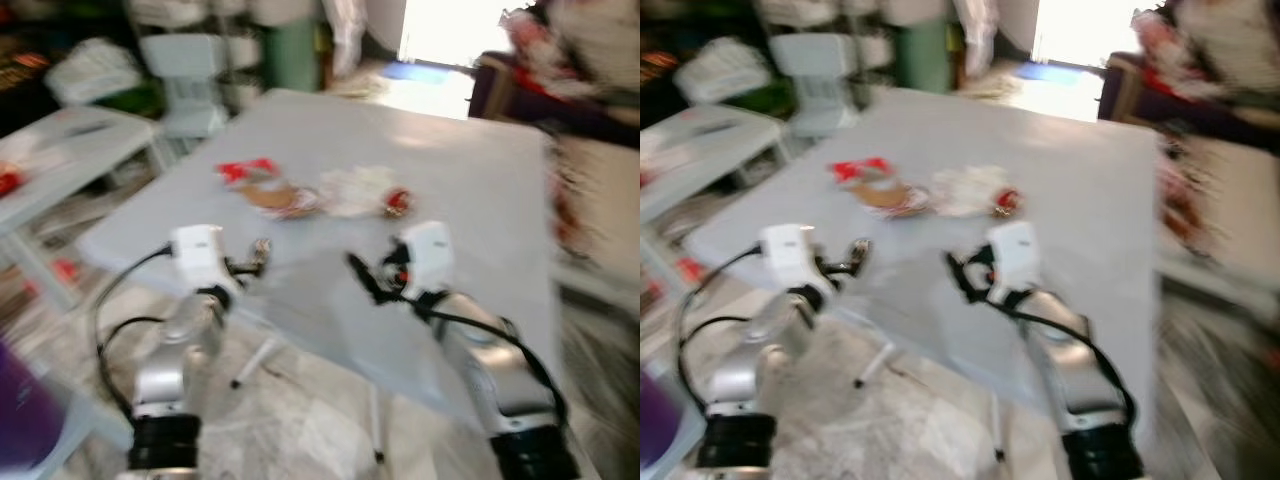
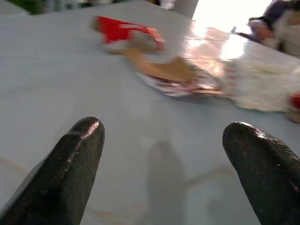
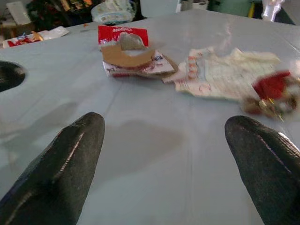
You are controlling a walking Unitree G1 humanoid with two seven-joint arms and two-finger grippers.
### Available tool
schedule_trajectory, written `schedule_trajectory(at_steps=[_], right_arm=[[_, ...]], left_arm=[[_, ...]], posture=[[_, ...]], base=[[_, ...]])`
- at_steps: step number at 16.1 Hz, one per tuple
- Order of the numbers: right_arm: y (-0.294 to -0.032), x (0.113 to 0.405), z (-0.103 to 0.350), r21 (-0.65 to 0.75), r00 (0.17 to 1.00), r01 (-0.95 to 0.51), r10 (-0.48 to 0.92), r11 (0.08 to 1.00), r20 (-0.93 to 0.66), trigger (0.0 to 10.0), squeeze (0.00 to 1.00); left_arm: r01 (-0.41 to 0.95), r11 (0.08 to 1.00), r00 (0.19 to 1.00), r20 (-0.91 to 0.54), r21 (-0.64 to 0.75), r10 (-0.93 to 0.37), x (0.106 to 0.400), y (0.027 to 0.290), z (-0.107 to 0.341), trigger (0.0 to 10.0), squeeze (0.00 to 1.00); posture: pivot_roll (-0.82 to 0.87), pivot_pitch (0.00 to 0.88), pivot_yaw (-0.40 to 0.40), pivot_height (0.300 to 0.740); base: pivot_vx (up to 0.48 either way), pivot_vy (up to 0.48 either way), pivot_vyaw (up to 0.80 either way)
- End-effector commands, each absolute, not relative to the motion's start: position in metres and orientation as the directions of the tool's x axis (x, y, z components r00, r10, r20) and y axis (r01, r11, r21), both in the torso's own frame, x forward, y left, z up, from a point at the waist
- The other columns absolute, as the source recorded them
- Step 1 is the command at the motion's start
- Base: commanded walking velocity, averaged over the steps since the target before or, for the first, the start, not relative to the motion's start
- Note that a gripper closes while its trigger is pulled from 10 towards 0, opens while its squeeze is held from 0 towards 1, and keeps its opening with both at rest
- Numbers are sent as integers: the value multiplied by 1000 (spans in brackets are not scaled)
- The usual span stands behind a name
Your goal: Picking trash to rubbish bin
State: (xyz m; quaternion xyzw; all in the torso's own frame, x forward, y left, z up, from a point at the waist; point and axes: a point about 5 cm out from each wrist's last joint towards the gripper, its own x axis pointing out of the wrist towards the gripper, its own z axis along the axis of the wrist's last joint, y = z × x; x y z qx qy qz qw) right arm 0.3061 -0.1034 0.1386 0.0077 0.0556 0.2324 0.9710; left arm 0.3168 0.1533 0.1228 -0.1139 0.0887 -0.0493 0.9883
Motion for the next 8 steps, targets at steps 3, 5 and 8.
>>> schedule_trajectory(at_steps=[3,5,8], right_arm=[[-96,306,142,40,873,-477,478,878,-91,10000,0],[-96,306,143,38,873,-478,479,878,-90,10000,0],[-96,306,142,38,873,-478,479,878,-91,10000,0]], left_arm=[[53,976,982,-167,-213,-89,319,159,126,10000,0],[49,977,982,-171,-208,-86,320,159,125,10000,0],[38,974,984,-161,-221,-75,320,160,126,10000,0]], posture=[[26,0,-7,740],[27,0,-6,740],[27,0,-7,740]], base=[[417,0,0],[390,0,0],[0,0,0]])
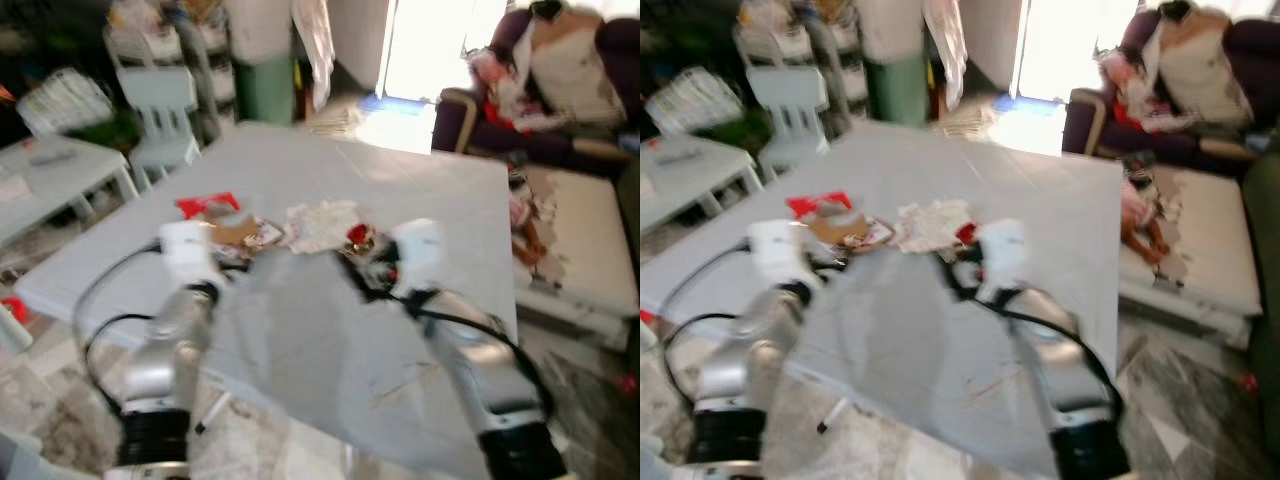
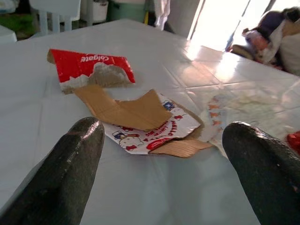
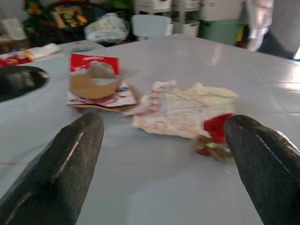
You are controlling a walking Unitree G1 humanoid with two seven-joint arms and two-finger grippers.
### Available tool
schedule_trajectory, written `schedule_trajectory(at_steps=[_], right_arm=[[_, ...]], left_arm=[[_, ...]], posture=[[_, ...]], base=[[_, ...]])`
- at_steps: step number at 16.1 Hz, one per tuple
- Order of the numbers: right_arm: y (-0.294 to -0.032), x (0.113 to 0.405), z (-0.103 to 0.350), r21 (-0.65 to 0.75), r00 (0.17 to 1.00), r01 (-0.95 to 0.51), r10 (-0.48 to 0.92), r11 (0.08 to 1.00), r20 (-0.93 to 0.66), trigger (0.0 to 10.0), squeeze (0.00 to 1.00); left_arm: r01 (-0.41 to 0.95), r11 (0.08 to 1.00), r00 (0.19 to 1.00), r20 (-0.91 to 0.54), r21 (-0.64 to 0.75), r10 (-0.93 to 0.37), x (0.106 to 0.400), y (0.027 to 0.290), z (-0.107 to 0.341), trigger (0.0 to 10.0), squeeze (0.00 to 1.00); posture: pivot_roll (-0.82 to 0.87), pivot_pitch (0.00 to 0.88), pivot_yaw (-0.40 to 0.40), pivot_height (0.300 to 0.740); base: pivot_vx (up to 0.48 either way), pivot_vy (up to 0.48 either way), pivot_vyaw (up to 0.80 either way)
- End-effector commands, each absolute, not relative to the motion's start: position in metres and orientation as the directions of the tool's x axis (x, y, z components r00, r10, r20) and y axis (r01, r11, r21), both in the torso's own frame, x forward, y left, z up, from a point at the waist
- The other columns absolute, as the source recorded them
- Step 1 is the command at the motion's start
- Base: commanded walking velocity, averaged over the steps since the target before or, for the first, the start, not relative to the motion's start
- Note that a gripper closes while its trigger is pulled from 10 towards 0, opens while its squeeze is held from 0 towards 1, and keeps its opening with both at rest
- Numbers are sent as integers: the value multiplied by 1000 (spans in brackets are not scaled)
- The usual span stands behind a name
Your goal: Picking trash to rubbish bin
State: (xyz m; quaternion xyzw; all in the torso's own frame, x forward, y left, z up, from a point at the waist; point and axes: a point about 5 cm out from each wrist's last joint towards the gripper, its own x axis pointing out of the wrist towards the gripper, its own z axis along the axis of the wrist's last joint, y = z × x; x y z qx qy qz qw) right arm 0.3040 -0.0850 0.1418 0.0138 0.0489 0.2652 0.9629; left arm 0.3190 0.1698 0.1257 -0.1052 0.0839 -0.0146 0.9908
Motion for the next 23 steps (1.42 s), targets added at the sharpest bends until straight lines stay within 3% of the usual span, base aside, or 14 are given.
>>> schedule_trajectory(at_steps=[1,9,17,23], right_arm=[[-96,306,142,38,873,-478,480,877,-91,10000,0],[-97,305,143,46,874,-474,476,879,-94,10000,0],[-103,289,138,72,904,-410,416,909,-99,10000,0],[-100,315,153,91,926,-368,374,925,-56,10000,0]], left_arm=[[35,977,984,-164,-212,-71,320,160,126,10000,0],[-10,987,979,-201,-163,-24,326,169,125,10000,0],[-33,988,972,-233,-154,-3,320,174,120,10000,0],[9,994,982,-188,-110,-30,322,171,129,10000,0]], posture=[[27,0,-7,740],[28,0,-11,740],[36,102,-41,740],[57,161,-67,740]], base=[[0,0,0],[0,0,0],[0,0,0],[0,0,0]])
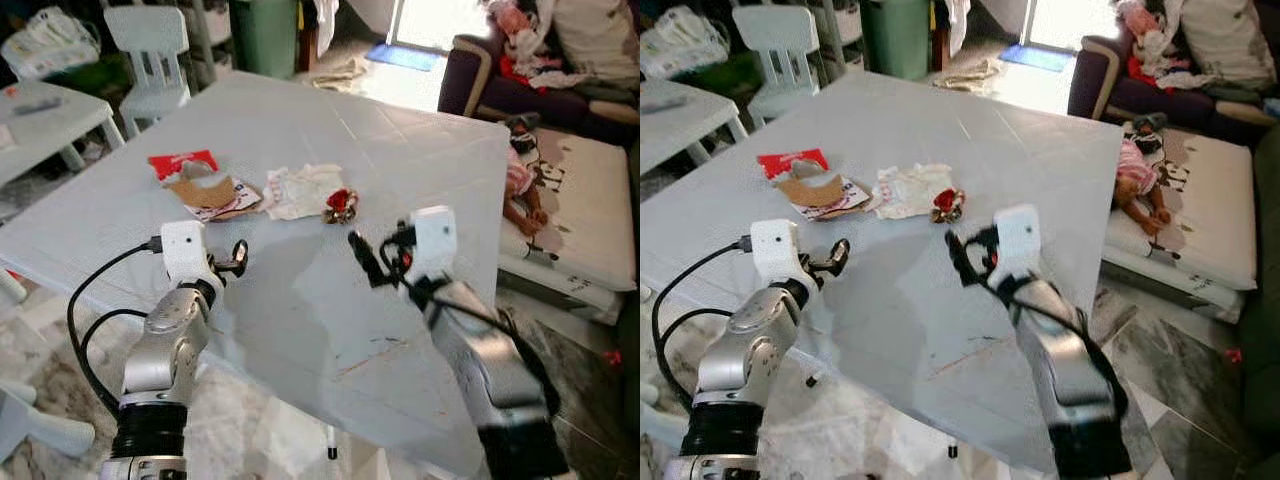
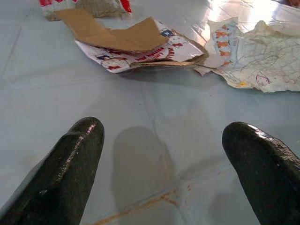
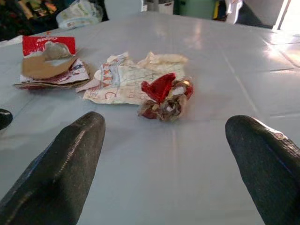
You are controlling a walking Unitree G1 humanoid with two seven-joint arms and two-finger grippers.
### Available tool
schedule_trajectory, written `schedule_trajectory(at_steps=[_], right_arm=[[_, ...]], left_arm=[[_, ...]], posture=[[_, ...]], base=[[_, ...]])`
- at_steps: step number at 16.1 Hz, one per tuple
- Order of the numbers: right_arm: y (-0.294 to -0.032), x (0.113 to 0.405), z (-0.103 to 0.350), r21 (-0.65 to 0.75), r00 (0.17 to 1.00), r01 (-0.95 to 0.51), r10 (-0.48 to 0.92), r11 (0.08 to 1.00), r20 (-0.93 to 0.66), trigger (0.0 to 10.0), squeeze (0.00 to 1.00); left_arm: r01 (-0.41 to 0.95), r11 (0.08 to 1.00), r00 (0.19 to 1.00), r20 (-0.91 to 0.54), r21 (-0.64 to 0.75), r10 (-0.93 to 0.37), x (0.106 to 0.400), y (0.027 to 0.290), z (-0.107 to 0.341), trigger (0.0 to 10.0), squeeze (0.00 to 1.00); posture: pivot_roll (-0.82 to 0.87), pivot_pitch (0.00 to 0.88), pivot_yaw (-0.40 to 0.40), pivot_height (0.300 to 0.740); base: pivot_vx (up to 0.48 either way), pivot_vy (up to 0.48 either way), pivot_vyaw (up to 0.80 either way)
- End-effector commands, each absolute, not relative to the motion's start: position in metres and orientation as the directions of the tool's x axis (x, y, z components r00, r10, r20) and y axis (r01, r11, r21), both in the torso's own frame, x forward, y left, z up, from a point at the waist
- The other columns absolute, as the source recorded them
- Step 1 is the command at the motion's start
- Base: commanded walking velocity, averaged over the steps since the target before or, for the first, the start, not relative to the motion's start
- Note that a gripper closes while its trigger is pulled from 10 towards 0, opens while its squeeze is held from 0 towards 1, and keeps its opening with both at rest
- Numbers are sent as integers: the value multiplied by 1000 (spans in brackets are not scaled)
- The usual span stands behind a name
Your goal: Picking trash to rubbish bin
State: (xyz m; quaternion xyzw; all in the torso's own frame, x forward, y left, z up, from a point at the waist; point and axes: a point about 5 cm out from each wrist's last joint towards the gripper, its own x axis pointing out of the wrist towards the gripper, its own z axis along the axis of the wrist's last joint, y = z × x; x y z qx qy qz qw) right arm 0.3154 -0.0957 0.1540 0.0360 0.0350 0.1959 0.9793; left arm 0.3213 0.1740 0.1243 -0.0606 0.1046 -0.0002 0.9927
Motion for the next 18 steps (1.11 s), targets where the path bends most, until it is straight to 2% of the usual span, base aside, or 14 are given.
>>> schedule_trajectory(at_steps=[1,4,8,14,16,18], right_arm=[[-99,321,153,90,923,-373,379,923,-61,10000,0],[-86,350,150,121,896,-420,432,899,-101,10000,0],[-77,370,156,93,912,-400,406,912,-61,10000,0],[-62,380,151,124,926,-364,373,923,-56,10000,0],[-61,387,156,117,942,-326,333,938,-41,10000,0],[-62,391,162,38,958,-285,286,958,-7,10000,0]], left_arm=[[14,994,984,-175,-109,-33,320,171,130,10000,0],[27,997,987,-153,-67,-37,298,170,128,10000,0],[11,998,989,-145,-63,-20,279,170,128,10000,0],[26,998,994,-102,-50,-31,260,167,137,10000,0],[77,996,994,-74,-46,-81,253,161,144,10000,0],[91,995,993,-75,-29,-93,250,161,146,10000,0]], posture=[[61,162,-69,740],[119,172,-84,740],[204,188,-91,740],[284,201,-93,740],[312,208,-92,740],[337,216,-94,740]], base=[[0,0,0],[0,0,0],[0,0,0],[0,0,0],[0,0,0],[0,0,0]])
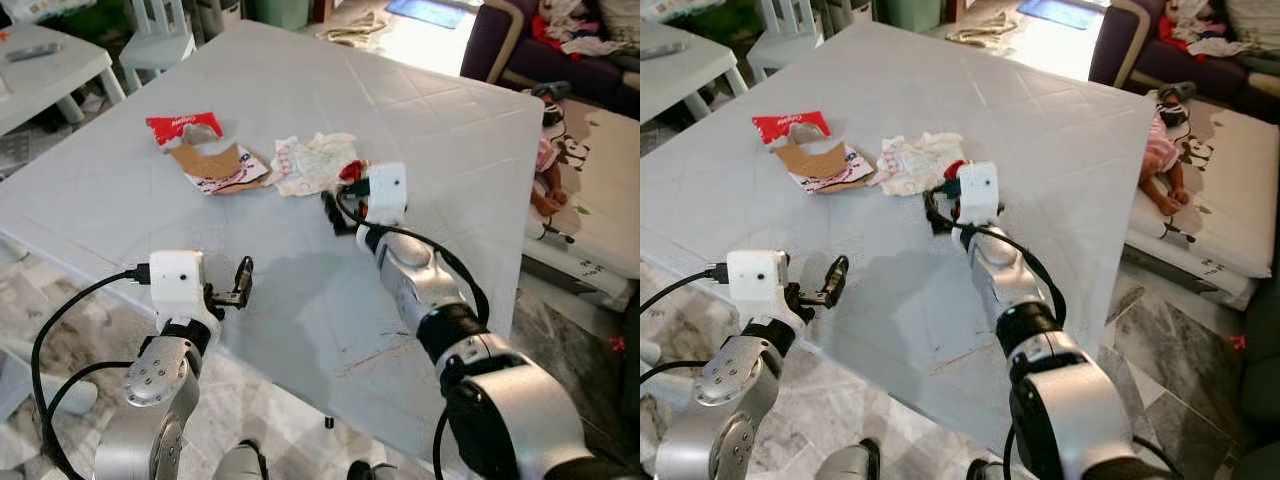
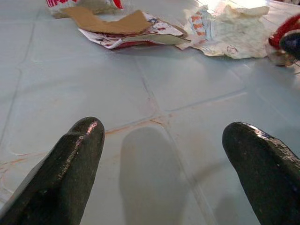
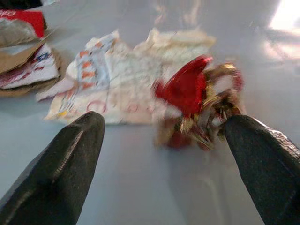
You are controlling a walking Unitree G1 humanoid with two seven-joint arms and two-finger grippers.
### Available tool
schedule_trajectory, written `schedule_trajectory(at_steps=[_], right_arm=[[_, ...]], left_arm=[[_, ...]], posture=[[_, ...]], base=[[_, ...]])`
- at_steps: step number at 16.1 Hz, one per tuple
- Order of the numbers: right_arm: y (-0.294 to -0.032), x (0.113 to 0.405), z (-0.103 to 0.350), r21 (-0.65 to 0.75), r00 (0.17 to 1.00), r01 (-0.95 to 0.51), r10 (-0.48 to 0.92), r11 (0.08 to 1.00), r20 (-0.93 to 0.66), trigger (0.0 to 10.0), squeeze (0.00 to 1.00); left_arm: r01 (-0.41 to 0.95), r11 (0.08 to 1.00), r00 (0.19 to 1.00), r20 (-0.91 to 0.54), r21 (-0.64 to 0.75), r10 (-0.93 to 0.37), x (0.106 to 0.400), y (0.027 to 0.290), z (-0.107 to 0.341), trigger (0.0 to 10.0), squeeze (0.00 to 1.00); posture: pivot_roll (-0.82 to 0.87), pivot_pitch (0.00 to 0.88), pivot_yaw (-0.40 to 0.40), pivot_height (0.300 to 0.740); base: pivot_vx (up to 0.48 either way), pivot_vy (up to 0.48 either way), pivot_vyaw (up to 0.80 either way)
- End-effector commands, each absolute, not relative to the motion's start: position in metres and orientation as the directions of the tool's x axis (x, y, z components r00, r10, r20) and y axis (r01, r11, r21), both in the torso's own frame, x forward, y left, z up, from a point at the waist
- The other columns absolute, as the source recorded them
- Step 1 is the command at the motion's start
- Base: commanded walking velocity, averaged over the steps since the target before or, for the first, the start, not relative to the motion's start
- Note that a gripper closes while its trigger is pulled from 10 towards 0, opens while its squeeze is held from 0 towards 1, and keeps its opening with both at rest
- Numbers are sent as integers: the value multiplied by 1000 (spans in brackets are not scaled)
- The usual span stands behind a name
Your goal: Picking trash to rubbish bin
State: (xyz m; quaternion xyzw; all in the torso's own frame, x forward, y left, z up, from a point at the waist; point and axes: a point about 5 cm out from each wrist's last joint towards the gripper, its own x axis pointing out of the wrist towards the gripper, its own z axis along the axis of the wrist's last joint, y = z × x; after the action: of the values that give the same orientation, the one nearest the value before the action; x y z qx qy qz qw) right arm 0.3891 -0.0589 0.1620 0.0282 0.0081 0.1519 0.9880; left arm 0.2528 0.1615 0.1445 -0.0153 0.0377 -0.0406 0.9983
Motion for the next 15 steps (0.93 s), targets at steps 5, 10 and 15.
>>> schedule_trajectory(at_steps=[5,10,15], right_arm=[[-61,393,169,-55,972,-231,233,971,38,10000,0],[-50,391,167,-7,960,-277,277,961,41,10000,0],[-43,390,166,21,950,-310,309,951,36,0,0]], left_arm=[[81,997,993,-83,-16,-82,244,164,148,10000,0],[100,995,991,-84,-9,-101,246,161,152,10000,0],[87,996,992,-87,-7,-87,244,163,151,10000,0]], posture=[[352,217,-92,740],[365,211,-93,740],[366,211,-105,740]], base=[[0,0,0],[0,0,0],[0,0,0]])
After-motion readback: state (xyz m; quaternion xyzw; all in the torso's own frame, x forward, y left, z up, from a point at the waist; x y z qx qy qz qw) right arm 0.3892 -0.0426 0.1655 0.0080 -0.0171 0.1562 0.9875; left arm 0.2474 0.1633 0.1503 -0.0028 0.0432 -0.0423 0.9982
